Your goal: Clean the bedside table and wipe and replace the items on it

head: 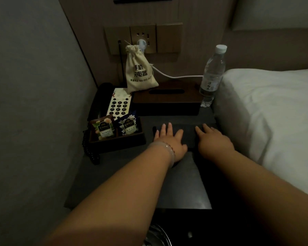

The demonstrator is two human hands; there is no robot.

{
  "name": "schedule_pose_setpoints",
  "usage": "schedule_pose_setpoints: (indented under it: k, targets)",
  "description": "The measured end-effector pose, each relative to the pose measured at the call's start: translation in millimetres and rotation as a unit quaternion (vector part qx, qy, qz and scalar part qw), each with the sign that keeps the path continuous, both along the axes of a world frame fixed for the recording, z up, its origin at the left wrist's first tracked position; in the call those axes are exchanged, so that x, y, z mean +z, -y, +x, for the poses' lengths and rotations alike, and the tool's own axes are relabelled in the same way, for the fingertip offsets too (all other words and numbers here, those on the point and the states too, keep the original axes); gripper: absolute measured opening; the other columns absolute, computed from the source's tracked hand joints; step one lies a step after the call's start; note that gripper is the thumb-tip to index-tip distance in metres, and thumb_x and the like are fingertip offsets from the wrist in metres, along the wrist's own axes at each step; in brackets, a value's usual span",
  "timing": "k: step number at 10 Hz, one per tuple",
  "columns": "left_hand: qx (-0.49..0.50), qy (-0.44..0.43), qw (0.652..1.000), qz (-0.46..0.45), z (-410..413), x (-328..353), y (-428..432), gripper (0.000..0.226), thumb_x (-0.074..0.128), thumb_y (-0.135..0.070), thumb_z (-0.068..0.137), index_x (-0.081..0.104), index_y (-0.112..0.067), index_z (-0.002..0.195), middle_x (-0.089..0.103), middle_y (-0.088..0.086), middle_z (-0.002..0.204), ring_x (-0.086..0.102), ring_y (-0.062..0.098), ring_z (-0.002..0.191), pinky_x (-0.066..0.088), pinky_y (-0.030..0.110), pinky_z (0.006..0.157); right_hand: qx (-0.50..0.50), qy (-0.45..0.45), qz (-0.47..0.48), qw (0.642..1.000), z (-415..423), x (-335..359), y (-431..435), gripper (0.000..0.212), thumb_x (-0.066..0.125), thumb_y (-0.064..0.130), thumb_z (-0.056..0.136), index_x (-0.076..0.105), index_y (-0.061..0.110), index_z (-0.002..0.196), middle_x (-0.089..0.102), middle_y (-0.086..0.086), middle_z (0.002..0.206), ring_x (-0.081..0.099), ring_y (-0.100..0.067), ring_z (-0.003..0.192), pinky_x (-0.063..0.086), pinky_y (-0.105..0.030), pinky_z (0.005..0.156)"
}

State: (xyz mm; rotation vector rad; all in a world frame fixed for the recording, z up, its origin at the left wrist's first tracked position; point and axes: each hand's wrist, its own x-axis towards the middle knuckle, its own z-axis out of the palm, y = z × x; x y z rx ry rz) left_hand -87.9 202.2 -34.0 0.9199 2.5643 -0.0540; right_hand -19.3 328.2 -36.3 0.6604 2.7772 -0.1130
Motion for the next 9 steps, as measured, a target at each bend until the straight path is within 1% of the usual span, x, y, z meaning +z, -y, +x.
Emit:
schedule_pose_setpoints:
  k: [1,2,3,5,6,7,8,9]
  targets:
    - [0.010,0.002,1.000,-0.010,-22,2,-10,0.064,0.030,-0.047,0.097,0.001,-0.028,0.151,-0.017,0.012,0.157,-0.014,0.032,0.145,-0.004,0.047,0.116,-0.001,0.016,-0.051,0.999,-30,-6,-16,0.064,0.035,0.022,0.098,0.000,0.022,0.152,-0.007,-0.009,0.159,0.002,-0.030,0.146,0.014,-0.043,0.117]
    - [0.005,-0.007,1.000,-0.023,-37,-1,-14,0.064,0.027,-0.048,0.098,-0.002,-0.029,0.151,-0.019,0.012,0.157,-0.016,0.031,0.144,-0.006,0.046,0.116,-0.012,0.011,-0.047,0.999,-49,-6,-20,0.067,0.037,0.022,0.097,-0.003,0.023,0.151,-0.011,-0.010,0.158,-0.002,-0.029,0.146,0.007,-0.040,0.118]
    - [-0.001,-0.008,0.999,-0.034,-45,-2,-17,0.064,0.026,-0.048,0.099,-0.004,-0.029,0.151,-0.020,0.011,0.157,-0.017,0.031,0.144,-0.006,0.045,0.116,-0.029,0.005,-0.066,0.997,-60,-4,-22,0.071,0.040,0.021,0.095,-0.003,0.023,0.151,-0.012,-0.010,0.158,-0.005,-0.028,0.146,0.005,-0.040,0.116]
    - [-0.002,-0.029,0.999,-0.026,-46,-11,-16,0.063,0.023,-0.049,0.099,-0.007,-0.030,0.151,-0.021,0.012,0.156,-0.018,0.031,0.144,-0.009,0.044,0.115,-0.022,-0.020,-0.054,0.998,-59,-9,-24,0.065,0.036,0.023,0.097,-0.001,0.024,0.151,-0.010,-0.010,0.158,-0.004,-0.028,0.146,0.005,-0.040,0.116]
    - [-0.004,-0.029,0.999,-0.027,-46,-11,-14,0.063,0.021,-0.051,0.099,-0.010,-0.030,0.150,-0.023,0.009,0.156,-0.019,0.028,0.144,-0.008,0.044,0.115,-0.015,-0.014,-0.054,0.998,-56,-7,-24,0.064,0.035,0.023,0.098,-0.002,0.024,0.151,-0.010,-0.010,0.158,-0.004,-0.028,0.146,0.005,-0.041,0.116]
    - [-0.016,-0.042,0.998,-0.037,-42,-3,-6,0.065,0.023,-0.050,0.100,-0.010,-0.026,0.150,-0.022,0.006,0.157,-0.019,0.024,0.144,-0.008,0.042,0.116,-0.010,-0.004,-0.069,0.998,-50,-4,-24,0.062,0.033,0.023,0.100,-0.001,0.025,0.151,-0.010,-0.010,0.158,-0.005,-0.028,0.146,0.005,-0.041,0.116]
    - [-0.029,-0.063,0.997,0.016,-37,14,10,0.063,0.027,-0.044,0.101,-0.005,-0.022,0.151,-0.016,0.005,0.158,-0.016,0.022,0.145,-0.005,0.038,0.116,-0.004,-0.053,-0.063,0.997,-41,8,-17,0.058,0.032,0.026,0.100,0.005,0.024,0.152,-0.004,-0.012,0.159,-0.003,-0.030,0.146,0.006,-0.041,0.117]
    - [-0.061,-0.067,0.992,0.089,-32,36,23,0.059,0.034,-0.035,0.101,0.009,-0.017,0.152,0.001,0.006,0.160,-0.003,0.021,0.147,0.004,0.036,0.118,0.034,-0.121,-0.061,0.990,-33,29,-3,0.057,0.037,0.026,0.099,0.014,0.019,0.151,0.008,-0.013,0.158,0.002,-0.028,0.146,0.012,-0.041,0.117]
